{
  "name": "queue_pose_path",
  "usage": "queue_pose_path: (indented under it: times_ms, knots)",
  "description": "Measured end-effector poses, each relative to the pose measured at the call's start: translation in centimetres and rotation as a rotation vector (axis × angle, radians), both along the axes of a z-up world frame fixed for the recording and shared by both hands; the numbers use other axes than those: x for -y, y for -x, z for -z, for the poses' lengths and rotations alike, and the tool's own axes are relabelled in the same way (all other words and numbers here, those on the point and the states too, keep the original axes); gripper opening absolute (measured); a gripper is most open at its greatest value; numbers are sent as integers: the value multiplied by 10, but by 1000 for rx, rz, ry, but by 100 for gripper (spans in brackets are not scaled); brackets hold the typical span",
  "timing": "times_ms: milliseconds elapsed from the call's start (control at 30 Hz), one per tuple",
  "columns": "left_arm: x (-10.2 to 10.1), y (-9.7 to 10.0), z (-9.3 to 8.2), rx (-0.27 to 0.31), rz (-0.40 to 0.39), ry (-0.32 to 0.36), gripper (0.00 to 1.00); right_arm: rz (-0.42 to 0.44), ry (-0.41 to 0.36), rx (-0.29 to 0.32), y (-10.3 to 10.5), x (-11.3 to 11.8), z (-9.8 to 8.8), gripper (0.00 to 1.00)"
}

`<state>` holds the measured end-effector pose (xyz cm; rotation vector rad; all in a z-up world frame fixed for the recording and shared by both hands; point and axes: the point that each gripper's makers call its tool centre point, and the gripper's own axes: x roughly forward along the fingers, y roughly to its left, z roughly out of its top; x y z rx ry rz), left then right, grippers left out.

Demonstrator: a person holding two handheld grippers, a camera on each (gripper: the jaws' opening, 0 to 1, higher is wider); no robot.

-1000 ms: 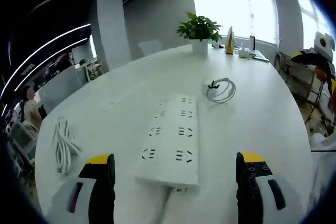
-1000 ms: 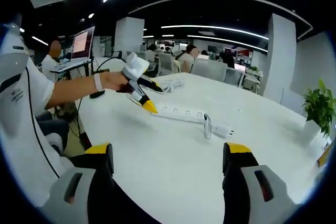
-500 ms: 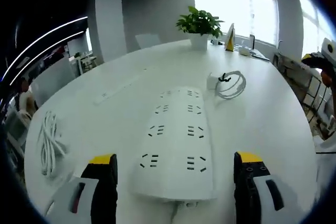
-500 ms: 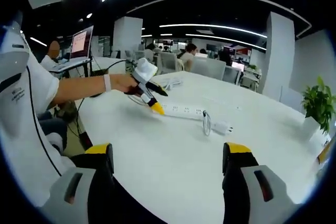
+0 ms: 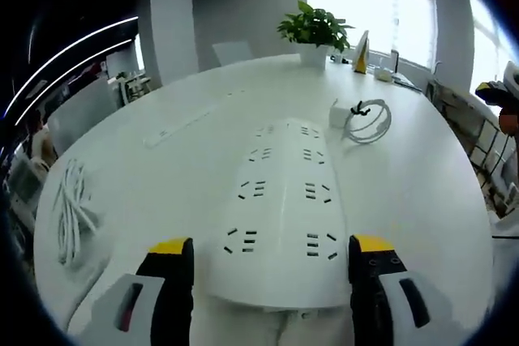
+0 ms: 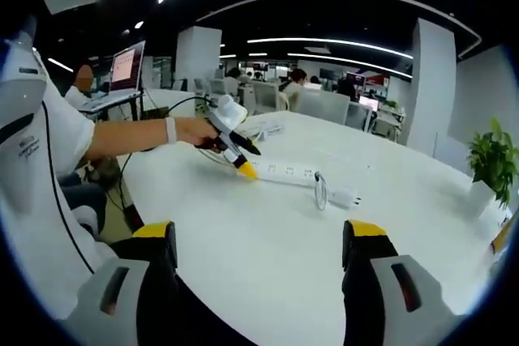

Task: Straighten the power strip on the desk, plug the charger into it

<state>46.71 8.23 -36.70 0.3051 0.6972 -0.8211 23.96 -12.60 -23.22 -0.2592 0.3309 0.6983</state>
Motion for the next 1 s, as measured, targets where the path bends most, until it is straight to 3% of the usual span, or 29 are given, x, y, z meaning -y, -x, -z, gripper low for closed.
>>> queue_pose_path:
  times_ms: [100, 533, 667, 833, 900, 933, 1000]
  knots:
    - [2, 5, 5, -32, 16, -20, 77, 6, -1, -4, 0, 0, 1, 82]
    - [4, 14, 3, -45, 15, -28, 76, -21, -13, -19, -5, -9, 4, 82]
    - [4, 14, 3, -51, 19, -30, 76, -98, 73, -25, -13, -14, 6, 82]
    - [4, 14, 3, -62, 20, -37, 76, -236, 195, -15, -42, -25, 5, 82]
    - [3, 14, 3, -62, 19, -37, 75, -270, 209, -20, -55, -29, 5, 82]
    - [3, 14, 3, -61, 19, -37, 75, -285, 209, -56, -60, -31, 6, 83]
    - [3, 14, 3, -62, 18, -36, 75, -335, 162, -86, -73, -41, 2, 82]
